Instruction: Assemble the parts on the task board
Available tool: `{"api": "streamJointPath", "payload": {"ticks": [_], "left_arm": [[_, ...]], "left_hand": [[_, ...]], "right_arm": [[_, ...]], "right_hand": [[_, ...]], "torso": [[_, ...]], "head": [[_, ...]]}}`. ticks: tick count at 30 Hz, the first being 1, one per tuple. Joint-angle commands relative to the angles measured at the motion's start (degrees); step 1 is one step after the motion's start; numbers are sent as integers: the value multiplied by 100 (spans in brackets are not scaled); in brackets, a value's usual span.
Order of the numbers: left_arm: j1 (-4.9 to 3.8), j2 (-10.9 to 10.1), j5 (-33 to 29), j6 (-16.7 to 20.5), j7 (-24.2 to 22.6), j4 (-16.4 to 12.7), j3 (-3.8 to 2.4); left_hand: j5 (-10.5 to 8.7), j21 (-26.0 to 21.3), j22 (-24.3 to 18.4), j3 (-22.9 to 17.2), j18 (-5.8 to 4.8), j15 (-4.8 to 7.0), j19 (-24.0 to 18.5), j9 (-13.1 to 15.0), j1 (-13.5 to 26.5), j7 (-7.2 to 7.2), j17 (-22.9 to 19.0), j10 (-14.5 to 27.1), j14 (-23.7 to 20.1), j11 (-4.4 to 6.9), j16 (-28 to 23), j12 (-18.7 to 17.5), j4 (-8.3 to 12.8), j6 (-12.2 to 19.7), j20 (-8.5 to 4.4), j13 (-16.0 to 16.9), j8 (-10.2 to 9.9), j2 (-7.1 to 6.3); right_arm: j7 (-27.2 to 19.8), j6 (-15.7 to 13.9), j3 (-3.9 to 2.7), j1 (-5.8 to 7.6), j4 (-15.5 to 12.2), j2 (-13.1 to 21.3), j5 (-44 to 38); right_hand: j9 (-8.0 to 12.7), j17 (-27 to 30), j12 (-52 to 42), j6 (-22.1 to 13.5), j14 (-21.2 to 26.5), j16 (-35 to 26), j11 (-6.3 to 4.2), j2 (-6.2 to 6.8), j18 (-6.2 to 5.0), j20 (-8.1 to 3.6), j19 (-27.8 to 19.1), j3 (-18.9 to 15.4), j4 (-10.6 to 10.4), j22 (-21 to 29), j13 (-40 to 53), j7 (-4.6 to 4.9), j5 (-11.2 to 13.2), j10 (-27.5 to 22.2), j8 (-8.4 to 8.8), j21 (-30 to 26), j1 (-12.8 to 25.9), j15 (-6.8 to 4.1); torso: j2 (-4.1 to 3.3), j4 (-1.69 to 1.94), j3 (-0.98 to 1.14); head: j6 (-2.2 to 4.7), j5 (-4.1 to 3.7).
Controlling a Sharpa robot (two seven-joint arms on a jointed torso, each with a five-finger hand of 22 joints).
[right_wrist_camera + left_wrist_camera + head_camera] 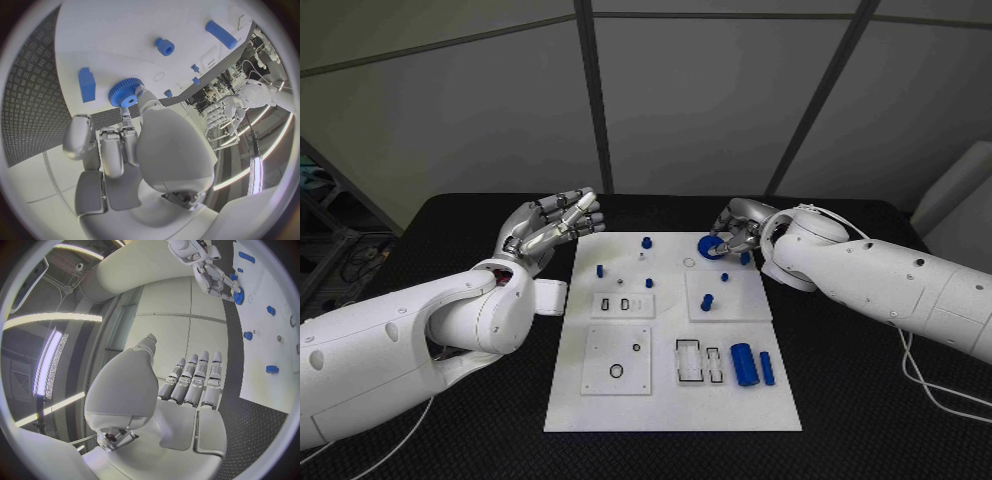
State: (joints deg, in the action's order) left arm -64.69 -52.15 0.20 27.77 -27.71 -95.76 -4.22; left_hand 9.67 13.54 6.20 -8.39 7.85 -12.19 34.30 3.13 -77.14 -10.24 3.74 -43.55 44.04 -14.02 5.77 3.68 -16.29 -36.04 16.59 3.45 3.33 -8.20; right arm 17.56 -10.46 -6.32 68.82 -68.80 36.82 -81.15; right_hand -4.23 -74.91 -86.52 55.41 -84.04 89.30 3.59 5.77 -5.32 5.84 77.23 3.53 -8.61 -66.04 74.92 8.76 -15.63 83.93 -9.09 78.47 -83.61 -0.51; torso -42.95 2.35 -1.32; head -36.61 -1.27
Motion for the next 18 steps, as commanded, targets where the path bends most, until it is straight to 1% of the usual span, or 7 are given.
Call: {"api": "streamJointPath", "payload": {"ticks": [1,5,9,13,17,18], "left_arm": [[-10,-2,76,-76,-7,-2,-5],[-10,-5,80,-77,-2,1,-5],[-10,-6,81,-78,1,2,-5],[-10,-4,82,-79,2,1,-5],[-10,-1,82,-80,3,0,-5],[-10,0,82,-80,3,0,-5]], "left_hand": [[-24,31,2,-41,45,-20,32,-6,-36,-610,-4,31,7,-7,-16,-12,-7,35,2,-1,-30,43],[-24,31,2,-41,45,-20,32,-6,-36,-610,-4,31,7,-7,-16,-12,-7,35,2,-1,-30,43],[-24,31,2,-41,45,-20,32,-6,-36,-610,-4,31,7,-7,-16,-12,-7,35,2,-1,-30,43],[-25,30,0,-48,44,-21,29,-8,-41,-611,-5,49,3,-8,-20,-15,-5,50,2,-2,-33,49],[-25,30,0,-48,44,-21,29,-8,-41,-611,-5,49,3,-8,-20,-15,-5,50,2,-2,-33,49],[-25,30,0,-48,44,-21,29,-8,-41,-611,-5,49,3,-8,-20,-15,-5,50,2,-2,-33,49]], "right_arm": [[129,96,13,-14,-21,25,-225],[118,-1,14,-14,-61,44,-269],[68,-147,14,-14,-108,54,-316],[-10,-305,14,-15,-174,55,-348],[-100,-494,14,-16,-282,54,-388],[-135,-595,14,-16,-360,57,-454]], "right_hand": [[3,-1405,-29,47,-573,38,23,-49,63,-1,44,68,4,-24,1102,-7,16,333,-40,34,-13,21],[-3,-1430,-70,139,-578,46,5,-94,69,-8,62,161,28,-63,1154,-30,-22,367,-86,56,-54,9],[-8,-1448,-96,240,-582,51,-23,-144,76,-23,82,263,49,-106,1189,-64,-36,390,-127,79,-85,-13],[-7,-1473,-122,324,-588,59,-53,-182,82,-43,100,363,67,-144,1222,-98,-35,412,-152,99,-103,-36],[-3,-1487,-159,380,-591,64,-72,-195,88,-59,115,436,85,-174,1269,-119,-45,445,-159,115,-110,-54],[0,-1495,-171,398,-593,66,-79,-196,90,-66,121,465,95,-187,1285,-126,-60,456,-158,122,-116,-60]], "torso": [[-2,-1,2],[-2,0,3],[-1,3,0],[-2,5,2],[-3,5,2],[-2,5,2]], "head": [[-3,5],[-5,7],[-7,-7],[-1,-12],[-1,-18],[2,-13]]}}
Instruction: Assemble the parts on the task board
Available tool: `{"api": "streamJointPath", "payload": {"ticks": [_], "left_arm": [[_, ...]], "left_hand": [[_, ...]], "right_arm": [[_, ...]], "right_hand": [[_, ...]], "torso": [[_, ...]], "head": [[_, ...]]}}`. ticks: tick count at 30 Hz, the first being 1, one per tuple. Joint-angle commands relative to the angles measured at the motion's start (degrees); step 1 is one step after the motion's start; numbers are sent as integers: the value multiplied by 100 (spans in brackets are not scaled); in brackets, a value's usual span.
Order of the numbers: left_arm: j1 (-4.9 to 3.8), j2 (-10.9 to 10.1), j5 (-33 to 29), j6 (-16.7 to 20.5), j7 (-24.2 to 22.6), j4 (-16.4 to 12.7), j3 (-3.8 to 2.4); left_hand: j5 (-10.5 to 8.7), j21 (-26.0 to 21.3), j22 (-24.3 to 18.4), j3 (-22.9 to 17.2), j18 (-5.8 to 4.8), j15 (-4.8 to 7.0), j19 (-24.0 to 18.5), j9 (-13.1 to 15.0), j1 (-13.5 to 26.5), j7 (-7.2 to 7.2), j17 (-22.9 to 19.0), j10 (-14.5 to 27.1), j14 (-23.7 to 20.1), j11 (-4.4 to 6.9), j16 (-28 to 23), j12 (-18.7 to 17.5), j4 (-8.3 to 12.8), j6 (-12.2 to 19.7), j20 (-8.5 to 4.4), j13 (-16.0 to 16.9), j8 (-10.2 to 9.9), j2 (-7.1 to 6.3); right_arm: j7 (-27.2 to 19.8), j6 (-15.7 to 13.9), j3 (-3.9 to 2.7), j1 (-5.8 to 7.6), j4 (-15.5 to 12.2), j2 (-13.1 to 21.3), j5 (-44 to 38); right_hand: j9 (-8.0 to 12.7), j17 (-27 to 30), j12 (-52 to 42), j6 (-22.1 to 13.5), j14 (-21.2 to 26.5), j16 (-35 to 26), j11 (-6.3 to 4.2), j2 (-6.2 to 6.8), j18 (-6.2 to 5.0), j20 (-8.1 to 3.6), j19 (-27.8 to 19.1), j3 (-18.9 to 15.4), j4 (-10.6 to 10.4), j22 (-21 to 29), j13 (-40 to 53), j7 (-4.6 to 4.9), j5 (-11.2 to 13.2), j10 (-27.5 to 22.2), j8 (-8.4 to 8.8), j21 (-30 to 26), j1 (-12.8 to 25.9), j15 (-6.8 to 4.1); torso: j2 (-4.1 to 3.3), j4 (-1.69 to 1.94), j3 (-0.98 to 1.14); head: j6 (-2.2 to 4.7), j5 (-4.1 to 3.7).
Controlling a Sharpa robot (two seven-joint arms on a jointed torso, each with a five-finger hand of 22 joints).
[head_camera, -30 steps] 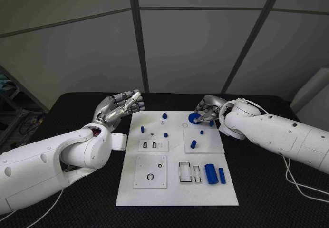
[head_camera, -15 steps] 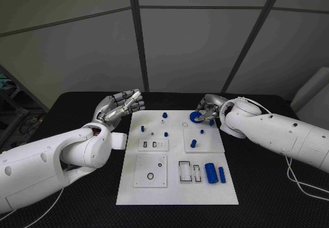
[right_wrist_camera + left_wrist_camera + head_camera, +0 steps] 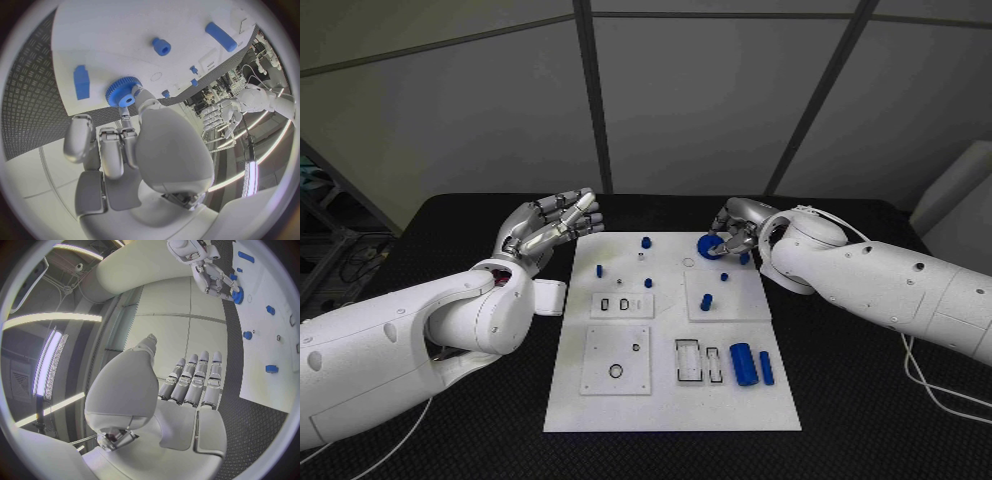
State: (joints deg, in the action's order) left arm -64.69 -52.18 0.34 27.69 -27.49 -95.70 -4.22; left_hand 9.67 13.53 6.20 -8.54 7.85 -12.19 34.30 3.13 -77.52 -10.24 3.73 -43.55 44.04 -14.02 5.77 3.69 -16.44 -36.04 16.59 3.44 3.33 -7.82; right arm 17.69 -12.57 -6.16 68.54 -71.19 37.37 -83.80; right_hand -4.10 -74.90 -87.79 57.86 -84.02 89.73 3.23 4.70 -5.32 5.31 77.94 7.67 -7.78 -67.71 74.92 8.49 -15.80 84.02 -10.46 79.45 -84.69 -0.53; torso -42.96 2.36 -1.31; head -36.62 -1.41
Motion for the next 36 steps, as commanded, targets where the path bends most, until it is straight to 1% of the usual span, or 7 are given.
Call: {"api": "streamJointPath", "payload": {"ticks": [1,5,9,14,20,27,36], "left_arm": [[-10,4,68,-72,-18,-5,-5],[-10,5,68,-75,-16,-6,-5],[-10,5,71,-74,-16,-5,-5],[-10,10,80,-75,-15,-3,-5],[-10,21,83,-75,-13,-1,-5],[-10,36,84,-77,-12,9,-6],[-11,57,96,-105,-1,13,-6]], "left_hand": [[-25,30,1,-33,43,-21,29,-8,-2,-611,-4,49,3,-8,-20,-17,10,50,2,-2,-33,11],[-25,30,1,-33,43,-21,29,-8,-2,-611,-4,49,3,-8,-20,-17,10,50,2,-2,-33,11],[-26,29,-1,-38,42,-22,24,-9,-6,-613,-5,54,1,-9,-23,-18,12,56,1,-3,-34,17],[-27,28,-2,-41,42,-23,21,-9,-8,-613,-5,56,0,-10,-24,-19,13,60,1,-3,-35,20],[-27,28,-2,-41,42,-23,21,-9,-8,-613,-5,56,0,-10,-24,-19,13,60,1,-3,-35,20],[-27,28,-2,-41,42,-23,21,-9,-8,-613,-5,56,0,-10,-24,-19,13,60,1,-3,-35,20],[-27,28,-2,-41,42,-23,21,-9,-8,-613,-5,56,0,-10,-24,-19,13,60,1,-3,-35,20]], "right_arm": [[-162,-438,-3,11,-167,5,-235],[-174,-678,-4,11,-447,28,-591],[-126,-799,-5,11,-691,5,-957],[-66,-833,-5,12,-826,-159,-1263],[-28,-805,-1,13,-725,-462,-1405],[-20,-712,9,13,-440,-837,-1449],[-71,-594,58,8,-186,-1103,-1456]], "right_hand": [[-13,-1497,-46,154,-595,23,-44,-88,91,-14,50,54,13,-21,1287,-99,-45,449,-21,25,-8,-59],[-6,-1510,-86,180,-598,27,-54,-68,100,-26,75,109,35,-69,1337,-108,-73,483,-11,49,-8,-69],[4,-1510,-91,193,-598,27,-58,-38,105,-34,85,166,60,-90,1344,-110,-114,488,6,61,-7,-75],[6,-1510,-93,197,-598,27,-58,-29,108,-36,94,182,66,-107,1347,-110,-120,490,11,69,-3,-76],[7,-1510,-94,200,-598,27,-58,-22,110,-37,99,191,68,-117,1348,-110,-116,491,14,74,0,-76],[10,-1510,-90,201,-598,27,-57,-16,111,-38,99,205,68,-119,1343,-108,-105,487,20,75,11,-77],[20,-1510,-78,189,-598,27,-50,10,108,-38,89,245,64,-104,1329,-99,-87,477,51,68,53,-73]], "torso": [[1,4,1],[4,1,-3],[4,1,-3],[4,8,-5],[1,15,-7],[-5,15,-9],[-3,11,-3]], "head": [[5,4],[9,6],[21,10],[19,17],[25,28],[11,51],[-3,60]]}}
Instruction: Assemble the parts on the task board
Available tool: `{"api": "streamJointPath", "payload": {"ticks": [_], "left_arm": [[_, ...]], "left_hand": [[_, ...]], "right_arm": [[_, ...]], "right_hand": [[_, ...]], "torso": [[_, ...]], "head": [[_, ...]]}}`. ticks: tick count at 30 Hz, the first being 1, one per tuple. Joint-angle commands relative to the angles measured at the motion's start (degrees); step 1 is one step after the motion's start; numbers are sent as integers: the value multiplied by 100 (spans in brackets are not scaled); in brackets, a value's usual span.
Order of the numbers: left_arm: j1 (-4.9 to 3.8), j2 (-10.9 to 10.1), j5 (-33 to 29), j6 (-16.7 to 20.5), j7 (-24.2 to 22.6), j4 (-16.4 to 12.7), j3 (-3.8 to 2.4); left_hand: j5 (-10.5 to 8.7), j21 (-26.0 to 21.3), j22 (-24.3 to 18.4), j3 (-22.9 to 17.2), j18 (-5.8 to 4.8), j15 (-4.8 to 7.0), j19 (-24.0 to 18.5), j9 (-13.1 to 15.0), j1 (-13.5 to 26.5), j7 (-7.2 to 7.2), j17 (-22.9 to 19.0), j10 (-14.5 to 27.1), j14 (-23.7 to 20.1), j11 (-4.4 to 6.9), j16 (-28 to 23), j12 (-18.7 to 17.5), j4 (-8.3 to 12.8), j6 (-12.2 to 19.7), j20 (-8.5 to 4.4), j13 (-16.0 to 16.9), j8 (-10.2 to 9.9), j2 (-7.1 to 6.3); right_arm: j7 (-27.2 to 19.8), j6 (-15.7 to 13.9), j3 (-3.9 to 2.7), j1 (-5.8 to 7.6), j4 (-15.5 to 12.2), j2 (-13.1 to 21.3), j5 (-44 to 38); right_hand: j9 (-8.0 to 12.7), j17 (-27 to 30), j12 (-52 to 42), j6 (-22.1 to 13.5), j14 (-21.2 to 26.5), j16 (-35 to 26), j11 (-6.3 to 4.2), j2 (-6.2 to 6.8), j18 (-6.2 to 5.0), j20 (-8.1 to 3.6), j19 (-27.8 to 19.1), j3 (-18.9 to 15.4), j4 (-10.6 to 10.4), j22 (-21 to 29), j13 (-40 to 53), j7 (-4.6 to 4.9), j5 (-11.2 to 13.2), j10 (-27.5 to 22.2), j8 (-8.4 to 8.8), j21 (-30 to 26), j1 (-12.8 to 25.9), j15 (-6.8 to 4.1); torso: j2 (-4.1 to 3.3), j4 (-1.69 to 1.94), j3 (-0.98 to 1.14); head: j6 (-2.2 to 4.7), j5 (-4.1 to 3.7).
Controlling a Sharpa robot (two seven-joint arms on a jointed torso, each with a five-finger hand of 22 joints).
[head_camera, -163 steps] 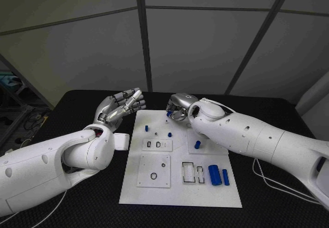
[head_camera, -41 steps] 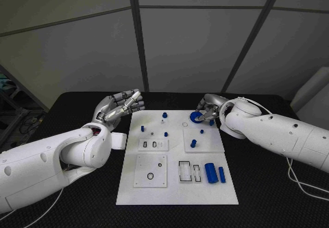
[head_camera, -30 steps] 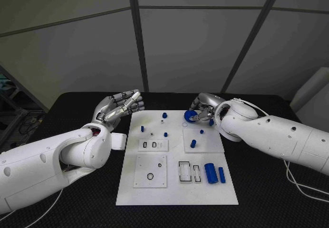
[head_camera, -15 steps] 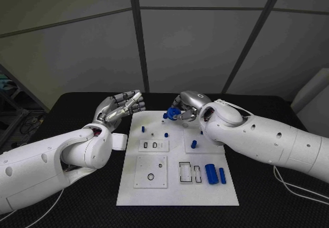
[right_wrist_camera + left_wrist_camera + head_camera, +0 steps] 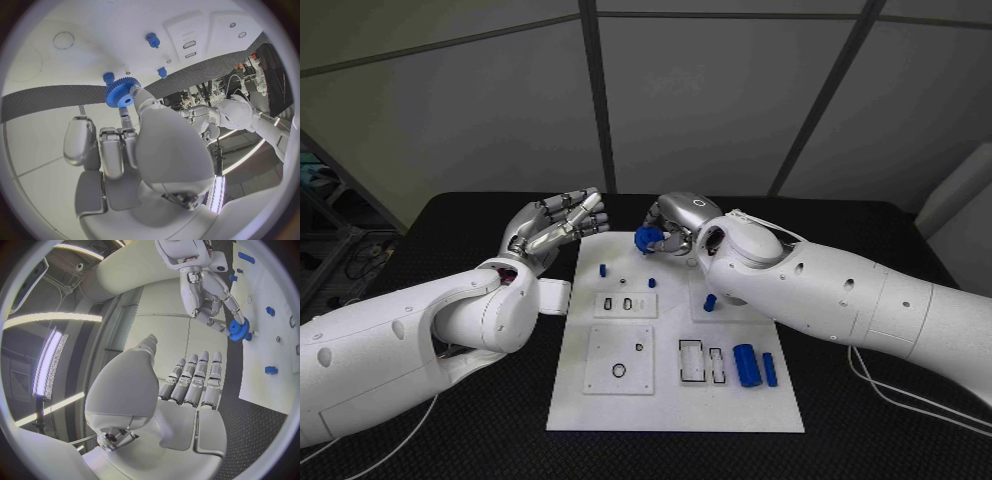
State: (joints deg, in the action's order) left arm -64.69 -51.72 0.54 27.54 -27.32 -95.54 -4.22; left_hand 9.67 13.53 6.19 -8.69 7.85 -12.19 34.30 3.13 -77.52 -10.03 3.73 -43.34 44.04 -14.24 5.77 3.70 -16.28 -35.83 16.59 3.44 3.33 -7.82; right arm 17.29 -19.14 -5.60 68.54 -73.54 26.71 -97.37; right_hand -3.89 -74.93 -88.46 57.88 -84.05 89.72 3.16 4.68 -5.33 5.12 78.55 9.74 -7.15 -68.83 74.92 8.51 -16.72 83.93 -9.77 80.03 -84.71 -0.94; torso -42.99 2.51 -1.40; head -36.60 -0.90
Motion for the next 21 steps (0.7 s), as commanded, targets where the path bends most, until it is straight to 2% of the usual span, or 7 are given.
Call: {"api": "streamJointPath", "payload": {"ticks": [1,7,10,13,21], "left_arm": [[-11,13,77,-91,-18,-1,-6],[-11,21,81,-97,-16,9,-6],[-11,27,82,-97,-17,14,-6],[-11,37,83,-98,-16,17,-6],[-12,36,84,-100,-14,26,-6]], "left_hand": [[-27,28,-2,-26,42,-23,21,-9,-9,-634,-4,34,0,12,-24,-20,-3,39,1,-3,-35,20],[-28,25,-6,-33,40,-24,10,-10,-14,-635,-5,41,-4,10,-29,-21,0,43,2,-3,-36,26],[-28,25,-6,-33,40,-24,10,-10,-14,-635,-5,41,-4,10,-29,-21,0,43,2,-3,-36,26],[-28,25,-6,-33,40,-24,10,-10,-14,-635,-5,41,-4,10,-29,-21,0,43,2,-3,-36,26],[-28,22,-8,-35,39,-25,3,-10,-17,-635,-5,38,-6,10,-31,-21,1,45,2,-3,-36,27]], "right_arm": [[-37,77,4,7,64,-52,-100],[-89,203,15,-2,109,-131,-100],[-107,268,108,-4,97,-145,-88],[-115,330,167,-5,118,-164,-76],[-119,398,213,-6,207,-195,-59]], "right_hand": [[0,-1507,-11,187,-595,28,-43,12,109,-19,28,38,2,8,1330,-101,6,485,-19,10,55,-32],[4,-1507,-12,181,-595,28,-37,40,110,-17,28,57,0,4,1332,-95,13,486,0,11,89,-28],[5,-1507,-11,181,-595,28,-35,53,110,-16,28,64,-3,3,1331,-93,16,485,8,12,106,-26],[6,-1507,-7,178,-595,28,-34,61,110,-15,26,70,-4,5,1326,-91,18,481,14,10,116,-24],[10,-1507,5,160,-595,28,-26,86,108,-10,19,88,-7,13,1311,-82,25,471,39,5,148,-19]], "torso": [[1,-3,5],[2,-14,11],[1,-16,9],[3,-13,7],[0,-13,7]], "head": [[-10,9],[-20,29],[-24,35],[-31,27],[-39,28]]}}
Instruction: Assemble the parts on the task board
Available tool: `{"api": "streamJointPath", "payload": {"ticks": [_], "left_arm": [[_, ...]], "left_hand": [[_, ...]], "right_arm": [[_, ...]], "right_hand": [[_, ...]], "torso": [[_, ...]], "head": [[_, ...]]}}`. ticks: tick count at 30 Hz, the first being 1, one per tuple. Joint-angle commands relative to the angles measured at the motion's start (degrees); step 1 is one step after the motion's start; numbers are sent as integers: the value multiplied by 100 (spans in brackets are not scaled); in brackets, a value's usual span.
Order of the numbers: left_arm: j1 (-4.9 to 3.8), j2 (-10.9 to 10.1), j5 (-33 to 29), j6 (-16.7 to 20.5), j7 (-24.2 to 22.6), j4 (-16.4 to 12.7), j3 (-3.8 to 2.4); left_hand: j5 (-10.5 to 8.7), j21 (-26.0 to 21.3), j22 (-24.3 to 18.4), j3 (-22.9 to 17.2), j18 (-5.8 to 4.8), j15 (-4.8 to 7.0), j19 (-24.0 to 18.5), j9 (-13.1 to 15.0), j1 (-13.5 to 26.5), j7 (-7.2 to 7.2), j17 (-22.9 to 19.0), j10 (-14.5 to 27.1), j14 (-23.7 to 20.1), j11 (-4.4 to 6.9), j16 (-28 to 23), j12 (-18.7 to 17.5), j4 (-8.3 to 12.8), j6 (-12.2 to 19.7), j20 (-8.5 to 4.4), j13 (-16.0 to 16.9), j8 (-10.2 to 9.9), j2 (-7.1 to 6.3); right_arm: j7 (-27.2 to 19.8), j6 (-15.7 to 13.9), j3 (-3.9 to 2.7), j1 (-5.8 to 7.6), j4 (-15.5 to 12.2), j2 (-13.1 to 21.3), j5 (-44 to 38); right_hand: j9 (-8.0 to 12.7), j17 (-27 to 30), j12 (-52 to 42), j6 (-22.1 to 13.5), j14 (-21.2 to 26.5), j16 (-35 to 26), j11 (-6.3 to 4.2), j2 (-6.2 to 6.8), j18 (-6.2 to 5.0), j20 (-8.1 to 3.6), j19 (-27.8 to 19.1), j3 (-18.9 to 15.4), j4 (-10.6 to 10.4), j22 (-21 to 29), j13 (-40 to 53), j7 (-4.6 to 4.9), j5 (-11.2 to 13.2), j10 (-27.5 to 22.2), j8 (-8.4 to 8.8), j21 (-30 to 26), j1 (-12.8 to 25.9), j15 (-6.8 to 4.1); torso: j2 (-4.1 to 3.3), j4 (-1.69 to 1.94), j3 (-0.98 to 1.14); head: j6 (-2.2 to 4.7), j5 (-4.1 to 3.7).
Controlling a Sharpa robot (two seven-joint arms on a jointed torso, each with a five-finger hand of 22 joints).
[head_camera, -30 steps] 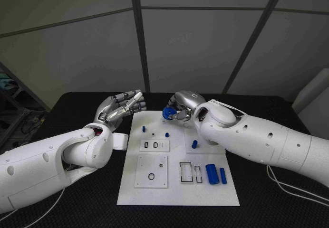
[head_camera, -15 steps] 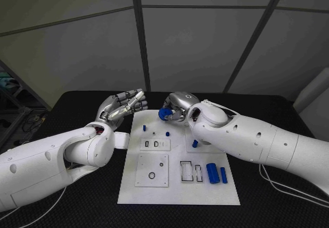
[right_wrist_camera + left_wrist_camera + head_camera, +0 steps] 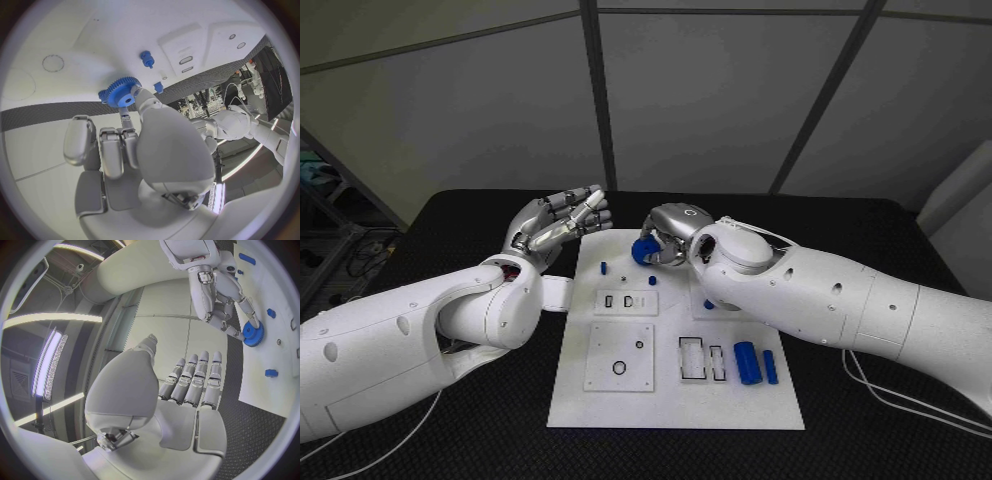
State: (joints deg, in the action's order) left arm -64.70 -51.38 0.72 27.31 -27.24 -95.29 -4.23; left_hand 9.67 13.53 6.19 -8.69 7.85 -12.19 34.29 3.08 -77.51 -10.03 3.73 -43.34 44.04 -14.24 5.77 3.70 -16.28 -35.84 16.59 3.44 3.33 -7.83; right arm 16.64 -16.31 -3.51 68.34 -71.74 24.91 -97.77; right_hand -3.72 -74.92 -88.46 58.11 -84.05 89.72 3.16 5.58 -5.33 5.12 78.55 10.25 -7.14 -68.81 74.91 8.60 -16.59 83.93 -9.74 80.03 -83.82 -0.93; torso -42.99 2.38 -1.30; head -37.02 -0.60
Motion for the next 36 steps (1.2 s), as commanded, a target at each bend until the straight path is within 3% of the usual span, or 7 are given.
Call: {"api": "streamJointPath", "payload": {"ticks": [1,9,13,16,19,26,36], "left_arm": [[-11,1,66,-78,-23,1,-5],[-11,-2,66,-81,-21,-6,-5],[-11,-8,66,-80,-19,-6,-5],[-11,-9,66,-81,-17,-4,-5],[-11,-9,66,-82,-12,-5,-5],[-11,-15,66,-66,-9,-4,-5],[-11,-22,66,-59,-7,-8,-5]], "left_hand": [[-28,22,-8,-35,39,-25,3,-5,-17,-635,-5,38,-5,9,-31,-21,2,45,2,-3,-36,27],[-28,22,-8,-35,39,-25,3,-5,-17,-635,-5,38,-5,9,-31,-21,2,45,2,-3,-36,27],[-28,22,-8,-35,39,-25,3,-5,-17,-635,-5,38,-5,9,-31,-21,2,45,2,-3,-36,27],[-28,22,-8,-35,39,-25,3,-5,-17,-635,-5,38,-5,9,-31,-21,2,45,2,-3,-36,27],[-28,22,-8,-35,39,-25,3,-5,-17,-635,-5,38,-5,9,-31,-21,2,45,2,-3,-36,27],[-30,19,-11,-38,37,-27,-6,-6,-21,-635,-6,60,-9,9,-35,-23,4,53,2,-4,-37,28],[-30,18,-12,-39,37,-28,-10,-6,-22,-636,-6,69,-13,8,-38,-24,5,62,2,-5,-38,26]], "right_arm": [[-54,110,5,14,40,-19,-18],[-75,26,11,14,107,-72,-15],[-113,58,12,14,143,-99,10],[-124,147,12,14,158,-105,33],[-115,228,13,14,165,-100,50],[-70,372,13,14,164,-62,121],[51,572,13,14,166,6,230]], "right_hand": [[-5,-1508,12,127,-595,28,-24,4,108,-9,17,42,-9,14,1304,-87,12,465,46,4,70,-17],[9,-1508,93,-21,-595,28,26,80,104,19,-8,96,-14,42,1208,-26,57,393,164,-14,152,21],[17,-1508,153,-501,-595,28,114,218,103,85,-25,48,-48,58,1138,63,357,338,457,-26,297,99],[-4,-1508,174,-592,-595,28,131,353,98,121,-31,-131,-205,59,1113,72,198,317,536,-29,558,122],[-17,-1508,183,-570,-595,28,144,381,98,138,-29,-236,-360,53,1102,87,171,307,544,-26,695,135],[-34,-1508,175,-469,-595,28,162,353,99,158,-26,-358,-767,41,1111,101,-27,311,523,-19,955,154],[-35,-1508,153,-356,-595,28,152,204,103,153,-13,-395,-956,14,1137,88,-302,330,489,-5,1276,147]], "torso": [[0,0,-3],[1,7,-1],[2,5,-3],[1,2,-4],[0,-4,-3],[1,-4,4],[0,-4,0]], "head": [[3,-1],[1,-2],[5,2],[-3,2],[5,6],[7,4],[11,-12]]}}
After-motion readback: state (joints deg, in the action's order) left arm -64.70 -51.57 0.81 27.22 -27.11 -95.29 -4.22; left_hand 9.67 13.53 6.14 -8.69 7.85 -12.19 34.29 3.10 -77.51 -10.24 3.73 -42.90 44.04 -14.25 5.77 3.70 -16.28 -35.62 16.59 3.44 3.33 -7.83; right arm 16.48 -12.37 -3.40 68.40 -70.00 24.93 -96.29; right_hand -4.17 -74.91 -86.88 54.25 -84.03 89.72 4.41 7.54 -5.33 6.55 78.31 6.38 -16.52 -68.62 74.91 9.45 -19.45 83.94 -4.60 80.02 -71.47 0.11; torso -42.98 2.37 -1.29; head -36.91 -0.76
